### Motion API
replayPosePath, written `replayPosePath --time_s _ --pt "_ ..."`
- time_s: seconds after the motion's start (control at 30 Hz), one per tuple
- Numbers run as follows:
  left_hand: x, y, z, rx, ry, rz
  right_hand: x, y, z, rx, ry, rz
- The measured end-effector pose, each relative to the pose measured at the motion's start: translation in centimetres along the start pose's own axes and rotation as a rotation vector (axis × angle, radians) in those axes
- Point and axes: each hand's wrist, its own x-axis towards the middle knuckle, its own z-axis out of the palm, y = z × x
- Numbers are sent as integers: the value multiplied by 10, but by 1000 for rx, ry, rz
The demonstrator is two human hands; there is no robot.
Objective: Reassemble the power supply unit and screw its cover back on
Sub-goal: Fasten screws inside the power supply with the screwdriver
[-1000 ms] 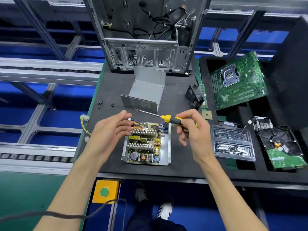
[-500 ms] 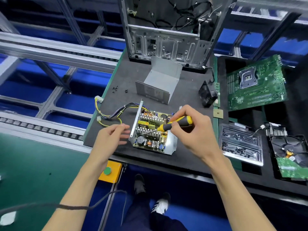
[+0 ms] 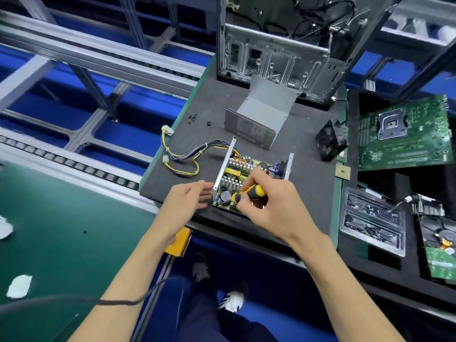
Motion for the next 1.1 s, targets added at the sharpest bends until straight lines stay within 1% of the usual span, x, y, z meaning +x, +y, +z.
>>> replayPosePath --time_s 0.2,0.47,1.1 --pt "-1 -3 -1 -5 -7 11 -3 -2 7 -74 30 -25" --pt "-10 1 -1 -10 -20 19 0 -5 12 -116 22 16" --pt "-15 4 -1 25 -40 33 -2 -8 12 -136 -5 19"
